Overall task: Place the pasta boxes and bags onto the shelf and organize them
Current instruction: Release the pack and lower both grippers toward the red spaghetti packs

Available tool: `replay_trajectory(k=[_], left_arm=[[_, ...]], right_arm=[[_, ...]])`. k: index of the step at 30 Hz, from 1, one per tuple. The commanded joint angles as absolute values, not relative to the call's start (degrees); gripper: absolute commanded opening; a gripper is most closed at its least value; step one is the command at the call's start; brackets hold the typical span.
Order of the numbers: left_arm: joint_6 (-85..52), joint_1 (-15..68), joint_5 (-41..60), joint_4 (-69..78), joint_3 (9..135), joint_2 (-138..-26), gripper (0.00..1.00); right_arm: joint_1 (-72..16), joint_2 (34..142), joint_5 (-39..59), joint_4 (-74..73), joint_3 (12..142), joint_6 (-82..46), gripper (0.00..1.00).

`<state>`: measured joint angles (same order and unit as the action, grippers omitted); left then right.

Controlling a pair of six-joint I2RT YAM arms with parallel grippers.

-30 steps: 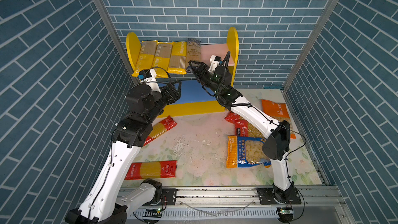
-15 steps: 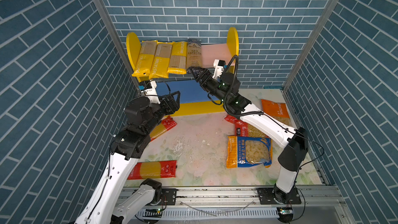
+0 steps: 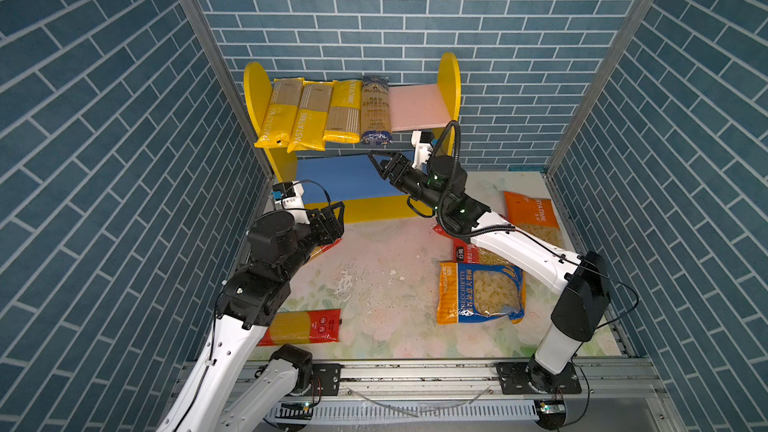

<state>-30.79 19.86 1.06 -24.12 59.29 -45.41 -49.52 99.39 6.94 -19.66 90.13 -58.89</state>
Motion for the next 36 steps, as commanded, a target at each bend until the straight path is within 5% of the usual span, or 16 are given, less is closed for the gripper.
replay_trajectory(k=[1,8,15,21,36], left_arm=[[-29.9,20.0,-1.2,-27.2,56.2,-44.8,0.75],[-29.8,20.0,-6.2,-35.9,50.5,-44.3,0.75],[-36.2,20.1,-7.1,-35.4,40.6,-42.1,0.75],[-34.7,19.6,-15.1,-38.7,41.3,-41.5,0.77],[-32.5,15.6,-14.5,-40.5,44.1,-38.7,0.8]], right_arm=[[-50.0,96.7,9.0,-19.0,85.7,-55.6,0.7],[-54.7,89.6,6.7,1.6,75.9,-41.2,0.67],[-61.1,95.9,12.8,15.1,73.0,-35.4,0.63],[-64.3,106.5,22.6,16.7,78.7,-33.0,0.65],[-64.7,125.0,40.7,15.4,90.0,-40.7,0.62]])
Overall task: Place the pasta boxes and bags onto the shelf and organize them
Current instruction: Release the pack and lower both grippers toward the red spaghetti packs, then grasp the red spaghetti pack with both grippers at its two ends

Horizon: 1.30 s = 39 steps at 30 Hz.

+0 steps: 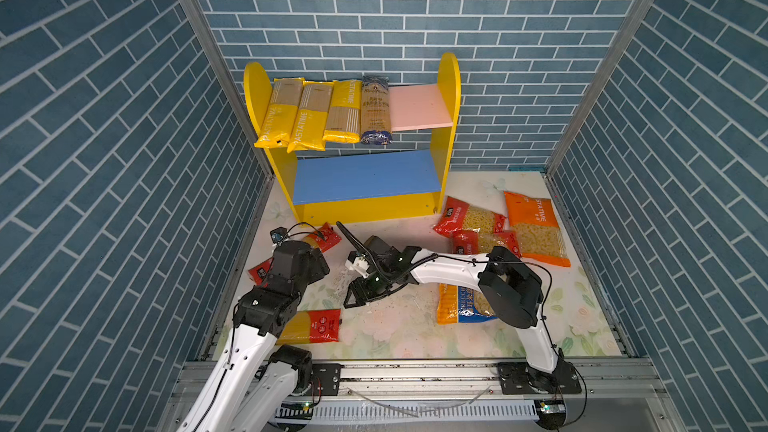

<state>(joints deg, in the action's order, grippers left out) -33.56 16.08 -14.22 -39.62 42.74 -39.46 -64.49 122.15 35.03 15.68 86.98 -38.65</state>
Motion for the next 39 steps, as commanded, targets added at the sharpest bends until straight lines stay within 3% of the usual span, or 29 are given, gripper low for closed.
replay_trajectory(k=[1,14,21,28,33,39], left_arm=[[-32.3,15.6,-14.6,-40.8,44.4,-38.5,0.8],[-31.7,15.6,-12.5,-38.6,44.6,-38.4,0.8],[-31.2,15.6,-12.3,-38.8,44.8,-37.9,0.8],[-30.4,15.6,-11.4,-39.5,46.3,-38.6,0.8],[-29.7,15.7,-6.1,-40.1,48.1,-41.4,0.8],[-33.8,17.1,0.0,-34.8,45.3,-43.5,0.8]], right_arm=[[-64.8,126.1,41.3,15.7,91.2,-40.9,0.61],[-67.1,139.9,48.4,23.7,106.6,-41.9,0.48],[-66.9,138.5,45.2,24.5,106.5,-40.1,0.26],[-63.6,128.2,39.4,15.1,94.4,-41.7,0.0],[-58.6,116.4,37.6,10.0,80.4,-44.3,0.0],[-51.4,100.5,29.2,19.1,61.9,-40.8,0.0]])
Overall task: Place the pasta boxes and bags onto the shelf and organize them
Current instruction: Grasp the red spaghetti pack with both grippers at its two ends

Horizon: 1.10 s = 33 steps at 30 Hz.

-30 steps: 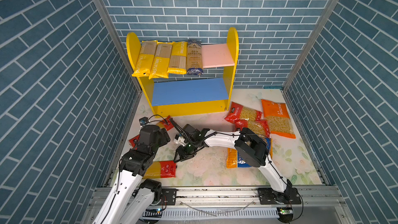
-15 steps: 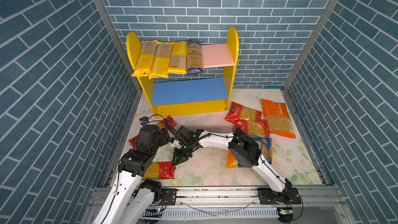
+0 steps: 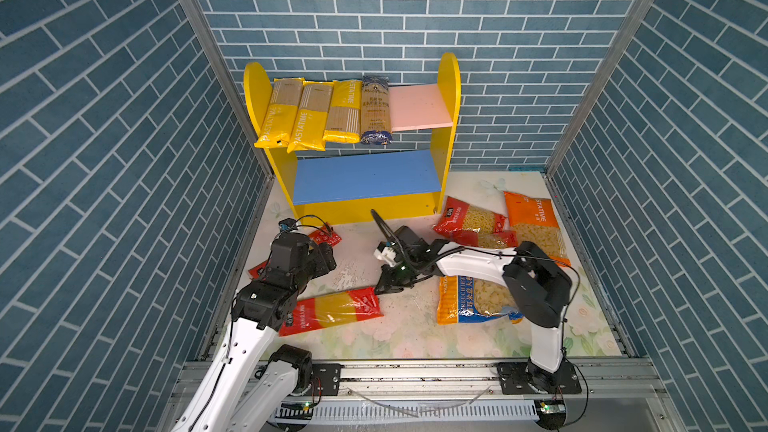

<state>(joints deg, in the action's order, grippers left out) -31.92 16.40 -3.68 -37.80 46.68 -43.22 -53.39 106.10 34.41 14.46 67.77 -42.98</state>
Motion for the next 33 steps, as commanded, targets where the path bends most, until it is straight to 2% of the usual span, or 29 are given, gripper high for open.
replay_trajectory(k=[1,4,8,10,13,16,26,29,33], left_arm=[[-34.6,18.2,-0.1,-33.4,44.3,-43.7,0.8],[-36.3,22.4,-2.1,-30.8,41.9,-45.0,0.8],[-38.6,28.4,-4.7,-30.3,38.3,-46.1,0.8],[-40.4,30.4,-5.2,-30.3,35.9,-45.4,0.79],[-43.5,33.4,-5.8,-30.4,32.3,-43.7,0.79],[-46.7,38.1,-7.3,-31.4,29.6,-42.5,0.79],[-59.4,59.4,-13.8,-28.4,22.1,-47.7,0.77],[-62.0,62.3,-14.1,-23.8,20.0,-50.8,0.77],[-62.8,62.3,-12.7,-13.9,16.0,-52.9,0.74]], right_arm=[[-50.7,98.5,27.6,20.7,59.4,-40.6,0.0],[-50.7,94.0,25.5,22.7,54.9,-41.7,0.0],[-52.5,89.6,30.8,21.9,52.2,-42.2,0.01],[-52.6,87.9,32.4,23.9,52.6,-40.1,0.15],[-51.5,88.1,27.9,29.6,55.6,-34.7,0.39],[-51.3,93.4,27.1,29.9,60.6,-29.5,0.5],[-51.8,113.9,34.1,29.9,76.8,-21.3,0.57],[-52.3,116.2,35.5,30.2,78.0,-20.8,0.58],[-53.6,120.0,40.0,29.8,79.1,-21.5,0.56]])
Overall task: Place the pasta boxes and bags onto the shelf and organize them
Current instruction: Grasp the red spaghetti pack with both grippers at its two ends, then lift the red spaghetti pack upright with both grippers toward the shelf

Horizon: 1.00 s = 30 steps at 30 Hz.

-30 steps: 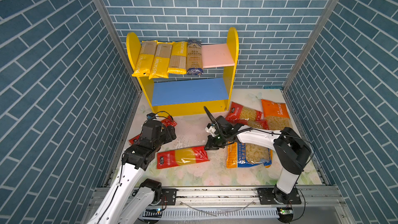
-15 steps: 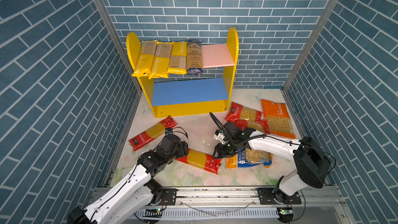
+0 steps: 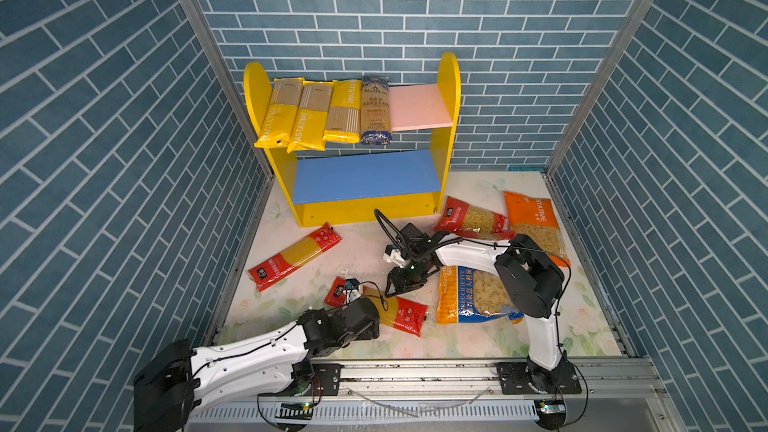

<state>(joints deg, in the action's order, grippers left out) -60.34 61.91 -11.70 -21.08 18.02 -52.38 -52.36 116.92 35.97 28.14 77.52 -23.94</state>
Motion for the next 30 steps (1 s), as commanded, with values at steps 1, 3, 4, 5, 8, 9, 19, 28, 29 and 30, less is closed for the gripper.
replay_trajectory(k=[1,3,4,5,8,9,19,28,29,30], left_arm=[[-62.8,62.2,-12.8,-12.5,15.3,-52.7,0.72],[-62.8,61.9,-13.2,-11.3,14.0,-51.6,0.65],[-62.8,61.4,-13.2,-10.7,13.0,-50.6,0.6],[-64.4,60.8,-12.9,-9.8,11.8,-49.5,0.54],[-63.8,57.9,-11.6,-8.8,10.0,-46.5,0.43],[-63.6,57.3,-11.4,-8.9,9.9,-45.8,0.41],[-58.7,53.7,-9.6,-12.2,13.3,-41.4,0.34],[-51.8,48.4,-7.7,-23.8,22.8,-32.7,0.53],[-50.6,47.4,-6.7,-24.2,24.1,-32.4,0.56],[-49.6,46.5,-5.8,-24.3,25.2,-32.3,0.58]], right_arm=[[-54.0,120.5,41.8,29.0,78.7,-22.1,0.55],[-54.6,120.8,45.2,27.2,77.5,-23.2,0.53],[-54.7,120.5,46.8,25.6,76.5,-24.4,0.52],[-54.7,119.8,48.1,22.9,74.9,-26.0,0.5],[-54.7,118.5,50.2,17.6,72.3,-29.2,0.45],[-54.6,118.1,50.2,16.4,71.7,-29.9,0.43],[-53.0,110.7,45.9,0.2,63.6,-39.7,0.11],[-52.8,97.6,34.8,-4.4,56.5,-40.7,0.0],[-52.7,95.4,33.2,-4.0,56.0,-40.2,0.0],[-52.7,93.5,31.6,-3.9,55.5,-39.7,0.0]])
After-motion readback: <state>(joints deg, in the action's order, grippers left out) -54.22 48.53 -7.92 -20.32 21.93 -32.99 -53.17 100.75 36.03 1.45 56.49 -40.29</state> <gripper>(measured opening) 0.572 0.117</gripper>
